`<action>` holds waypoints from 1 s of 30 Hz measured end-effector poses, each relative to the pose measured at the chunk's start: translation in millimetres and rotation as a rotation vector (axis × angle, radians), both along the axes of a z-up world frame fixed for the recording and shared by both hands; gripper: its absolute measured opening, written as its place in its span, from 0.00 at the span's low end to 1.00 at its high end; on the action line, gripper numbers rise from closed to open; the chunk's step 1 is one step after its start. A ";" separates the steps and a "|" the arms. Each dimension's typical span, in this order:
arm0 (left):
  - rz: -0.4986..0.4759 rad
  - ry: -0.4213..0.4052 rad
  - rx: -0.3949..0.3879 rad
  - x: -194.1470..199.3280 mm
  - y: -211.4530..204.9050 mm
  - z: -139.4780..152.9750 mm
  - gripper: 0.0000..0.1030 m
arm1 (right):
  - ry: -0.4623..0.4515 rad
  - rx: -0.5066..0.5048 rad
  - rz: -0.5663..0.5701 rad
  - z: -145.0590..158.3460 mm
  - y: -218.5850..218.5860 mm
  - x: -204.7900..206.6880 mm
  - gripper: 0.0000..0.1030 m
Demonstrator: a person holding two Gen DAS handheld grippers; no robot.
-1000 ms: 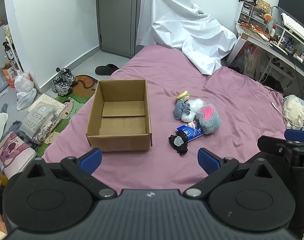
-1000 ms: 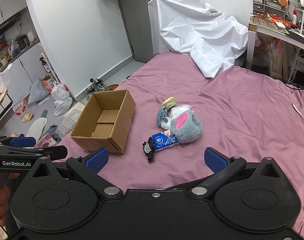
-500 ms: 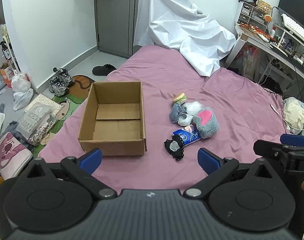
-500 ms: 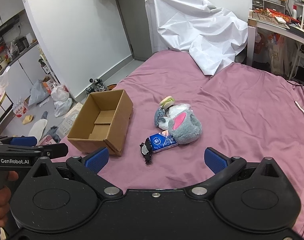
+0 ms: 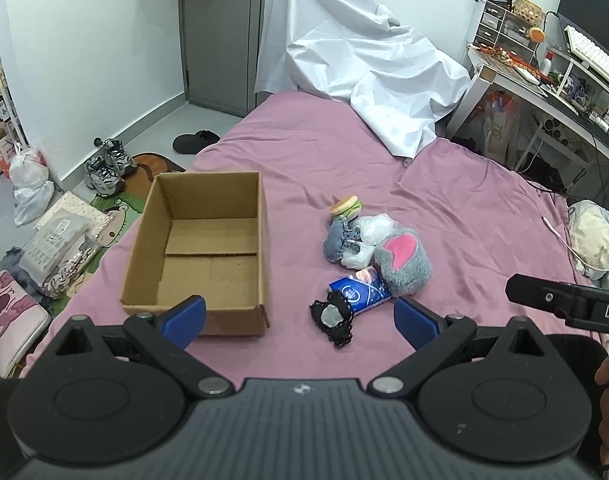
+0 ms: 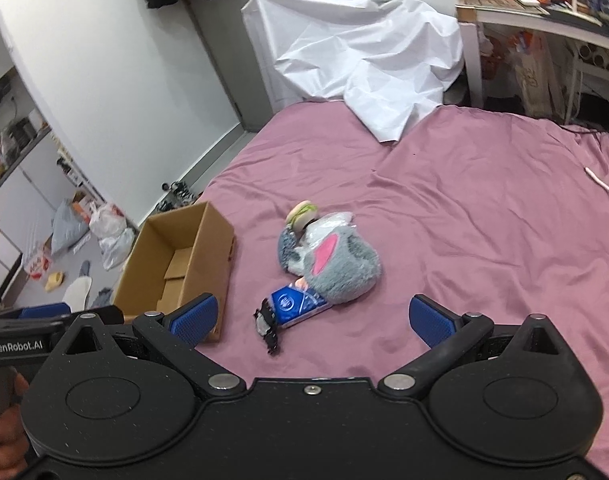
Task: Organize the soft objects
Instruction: 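Move the left gripper down onto the grey plush toy and close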
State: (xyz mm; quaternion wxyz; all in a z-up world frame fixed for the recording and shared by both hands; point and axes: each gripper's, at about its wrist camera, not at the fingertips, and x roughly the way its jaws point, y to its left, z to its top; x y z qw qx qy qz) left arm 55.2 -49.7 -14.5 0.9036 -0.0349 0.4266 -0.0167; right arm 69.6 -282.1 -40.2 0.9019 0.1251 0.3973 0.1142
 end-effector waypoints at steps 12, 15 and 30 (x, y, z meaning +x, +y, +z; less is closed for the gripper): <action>-0.032 0.017 -0.001 38.2 -27.4 -18.4 0.96 | 0.052 0.078 -0.093 -26.4 -23.9 31.4 1.00; -0.042 0.032 0.003 48.6 -34.6 -24.8 0.96 | 0.079 0.111 -0.116 -36.3 -30.3 40.3 1.00; -0.035 0.075 0.021 95.8 -73.5 -47.3 0.96 | 0.126 0.298 -0.284 -70.3 -63.1 65.7 1.00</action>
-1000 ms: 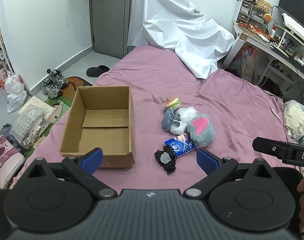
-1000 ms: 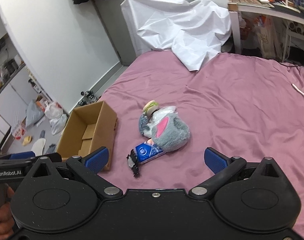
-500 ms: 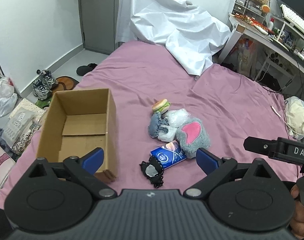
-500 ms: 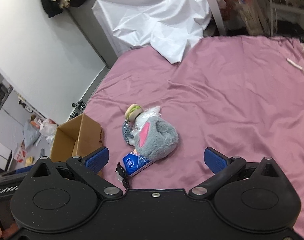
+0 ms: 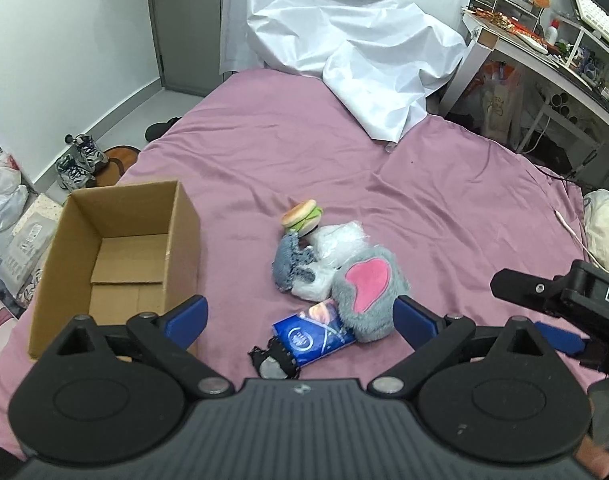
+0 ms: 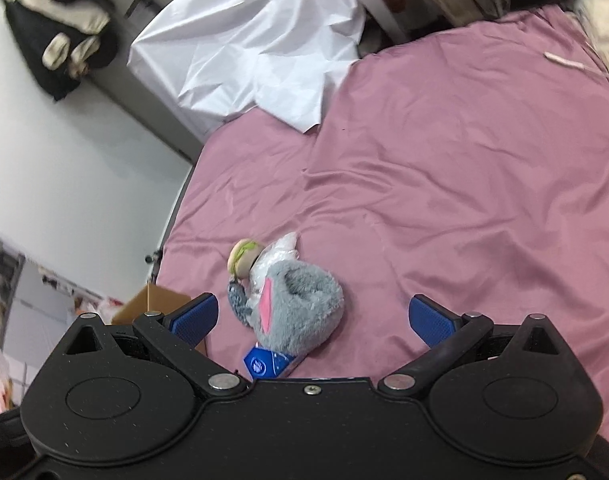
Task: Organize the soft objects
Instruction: 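Move the left gripper down onto the grey plush toy and close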
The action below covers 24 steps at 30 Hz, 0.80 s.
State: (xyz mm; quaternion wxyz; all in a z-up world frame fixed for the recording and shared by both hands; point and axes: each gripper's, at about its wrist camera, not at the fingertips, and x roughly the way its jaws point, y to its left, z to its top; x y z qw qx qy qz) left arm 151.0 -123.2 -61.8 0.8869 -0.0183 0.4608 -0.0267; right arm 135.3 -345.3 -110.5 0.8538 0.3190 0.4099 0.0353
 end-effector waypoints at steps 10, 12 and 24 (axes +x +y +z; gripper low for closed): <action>-0.011 0.016 0.012 27.1 -28.1 -14.5 0.96 | 0.053 0.131 -0.070 -22.6 -19.8 9.4 1.00; -0.010 0.022 0.011 31.5 -32.6 -18.8 0.94 | 0.066 0.160 -0.083 -27.3 -23.4 11.6 1.00; 0.012 0.116 -0.052 65.9 -53.4 -55.1 0.62 | 0.182 0.250 -0.150 -62.1 -25.7 37.3 0.99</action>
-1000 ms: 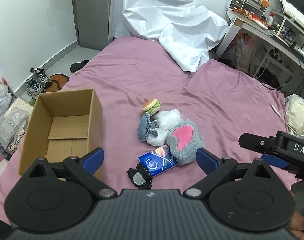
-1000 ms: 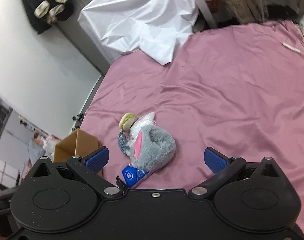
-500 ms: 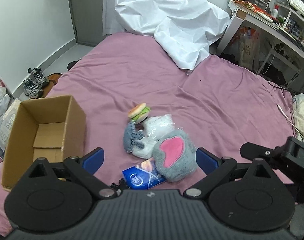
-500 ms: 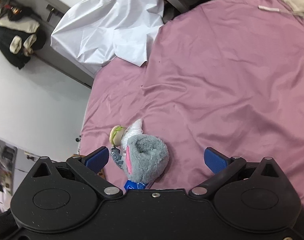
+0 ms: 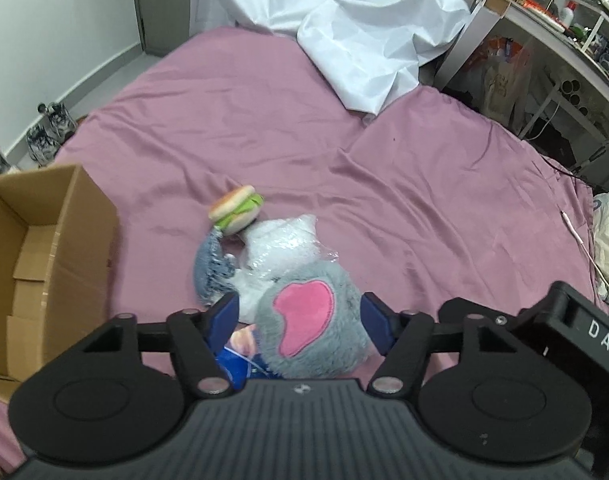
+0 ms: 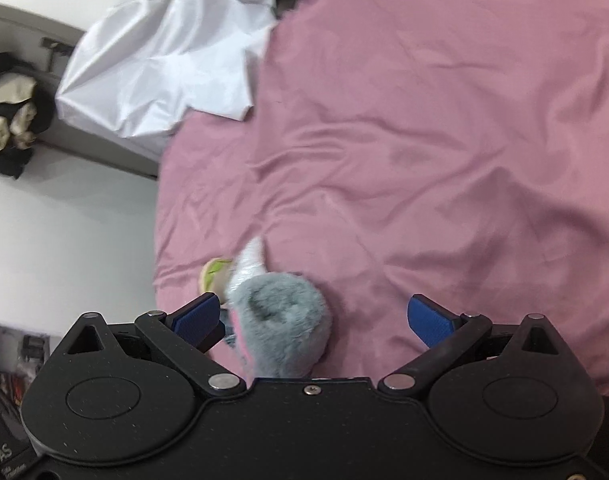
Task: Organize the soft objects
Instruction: 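Move the left gripper down onto the grey plush toy and close, then lift the grey plush toy with the left gripper over the cardboard box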
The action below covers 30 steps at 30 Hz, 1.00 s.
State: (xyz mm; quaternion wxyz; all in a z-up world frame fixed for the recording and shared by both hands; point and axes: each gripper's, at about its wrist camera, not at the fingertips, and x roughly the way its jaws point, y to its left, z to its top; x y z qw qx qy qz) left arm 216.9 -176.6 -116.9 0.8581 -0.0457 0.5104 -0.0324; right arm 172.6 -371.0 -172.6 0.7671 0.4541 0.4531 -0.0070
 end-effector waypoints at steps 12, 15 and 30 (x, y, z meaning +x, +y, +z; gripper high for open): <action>0.074 0.077 -0.026 19.2 4.3 -37.6 0.43 | 0.118 0.144 -0.015 -43.4 5.2 21.5 0.83; 0.097 0.075 -0.043 19.2 9.0 -38.0 0.39 | 0.124 0.189 0.012 -49.2 9.7 26.3 0.74; 0.163 0.085 -0.129 7.6 32.5 -36.5 0.22 | 0.139 0.204 0.099 -55.3 32.3 42.2 0.43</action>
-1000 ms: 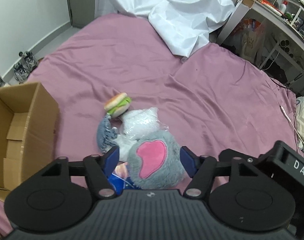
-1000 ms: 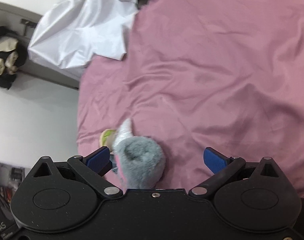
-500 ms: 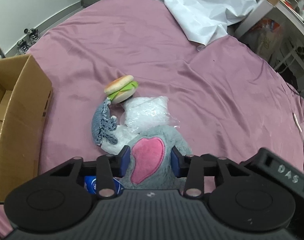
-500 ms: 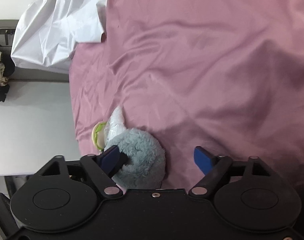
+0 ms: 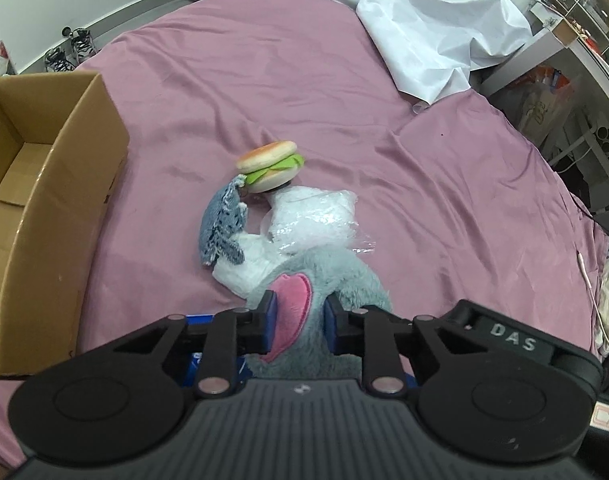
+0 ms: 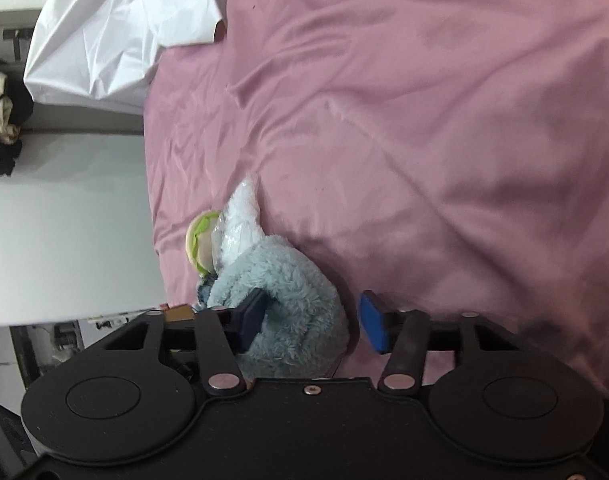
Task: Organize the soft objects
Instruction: 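Lift the grey plush toy with the left gripper over the cardboard box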
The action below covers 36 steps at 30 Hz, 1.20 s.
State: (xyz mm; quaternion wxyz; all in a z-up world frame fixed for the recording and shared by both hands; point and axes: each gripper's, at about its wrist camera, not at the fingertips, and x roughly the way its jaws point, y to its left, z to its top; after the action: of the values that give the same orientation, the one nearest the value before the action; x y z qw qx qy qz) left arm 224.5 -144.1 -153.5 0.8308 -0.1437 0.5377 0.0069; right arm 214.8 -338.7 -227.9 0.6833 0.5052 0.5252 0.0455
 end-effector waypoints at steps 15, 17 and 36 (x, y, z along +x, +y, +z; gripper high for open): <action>-0.004 -0.054 -0.056 -24.6 11.4 28.3 0.21 | -0.147 -0.090 0.062 37.5 7.2 -23.0 0.23; -0.011 -0.065 -0.059 -28.0 10.9 34.0 0.21 | -0.165 -0.106 0.059 45.2 7.4 -27.7 0.23; 0.019 -0.161 -0.070 -55.5 50.6 87.3 0.21 | -0.299 -0.166 0.092 106.6 45.6 -47.9 0.23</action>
State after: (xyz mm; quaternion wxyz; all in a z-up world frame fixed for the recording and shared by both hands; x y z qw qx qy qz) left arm 169.0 -93.4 -66.2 0.8656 -0.1778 0.4678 -0.0159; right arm 166.9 -293.1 -121.3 0.7904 0.4102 0.4420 0.1078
